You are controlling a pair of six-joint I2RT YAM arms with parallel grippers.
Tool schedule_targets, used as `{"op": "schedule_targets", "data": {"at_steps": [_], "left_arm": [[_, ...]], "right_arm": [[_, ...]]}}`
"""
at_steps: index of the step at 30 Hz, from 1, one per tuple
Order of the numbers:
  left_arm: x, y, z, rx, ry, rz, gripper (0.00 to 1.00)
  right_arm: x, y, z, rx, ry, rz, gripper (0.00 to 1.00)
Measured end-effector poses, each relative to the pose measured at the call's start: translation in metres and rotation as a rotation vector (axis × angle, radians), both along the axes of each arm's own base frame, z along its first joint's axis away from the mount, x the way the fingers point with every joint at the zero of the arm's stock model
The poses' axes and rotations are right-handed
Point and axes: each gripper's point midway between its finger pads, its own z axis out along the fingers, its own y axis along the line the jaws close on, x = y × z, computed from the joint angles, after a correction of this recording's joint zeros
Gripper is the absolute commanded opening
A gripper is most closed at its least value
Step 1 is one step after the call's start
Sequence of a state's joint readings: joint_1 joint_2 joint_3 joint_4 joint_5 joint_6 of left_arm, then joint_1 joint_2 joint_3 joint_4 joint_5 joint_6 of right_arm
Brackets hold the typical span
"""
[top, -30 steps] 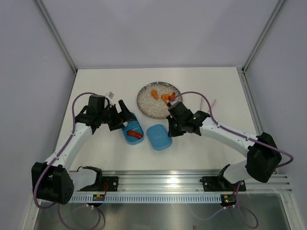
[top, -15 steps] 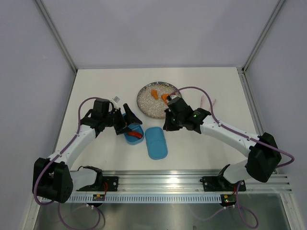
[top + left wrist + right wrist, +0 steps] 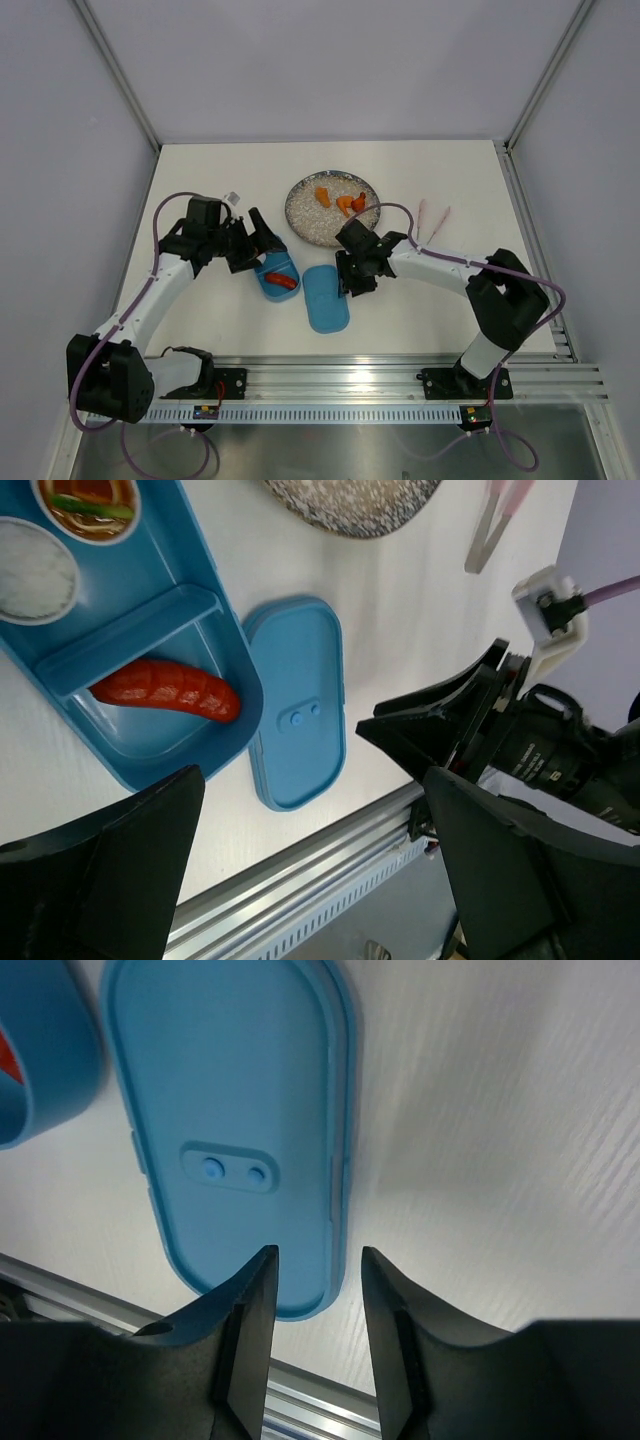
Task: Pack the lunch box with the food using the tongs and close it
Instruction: Pick up the box lid from the center of the board.
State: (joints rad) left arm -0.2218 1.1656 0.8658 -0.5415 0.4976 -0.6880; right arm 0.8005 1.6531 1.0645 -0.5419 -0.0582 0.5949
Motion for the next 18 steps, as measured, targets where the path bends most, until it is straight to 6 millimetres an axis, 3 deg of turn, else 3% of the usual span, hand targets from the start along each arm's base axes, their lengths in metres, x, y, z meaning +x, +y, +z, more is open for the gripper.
{"op": "schedule_targets", "data": {"at_steps": [6,13,17,18], "left_arm": [[0.002,0.016,-0.006,0.042,0.02,0.041,0.96],[0.0,0.018,-0.009,0.053,0.029,0.041,0.96],[0.0,0.018,-0.009,0.055,0.029,0.042,0.96],[0.0,0.018,-0.009,0.056,0.029,0.043,0.96]], "right_arm": [[-0.011,-0.006,-0.022,-0.029,0.058,-0.01,0.45],[-0.015,0.004,-0.037,-0.027,0.068,-0.005,0.37],[-0.012,0.011,-0.036,-0.007,0.047,-0.004,0.19],[-0.012,0.012,-0.036,-0.006,0.044,-0.006,0.05]]}}
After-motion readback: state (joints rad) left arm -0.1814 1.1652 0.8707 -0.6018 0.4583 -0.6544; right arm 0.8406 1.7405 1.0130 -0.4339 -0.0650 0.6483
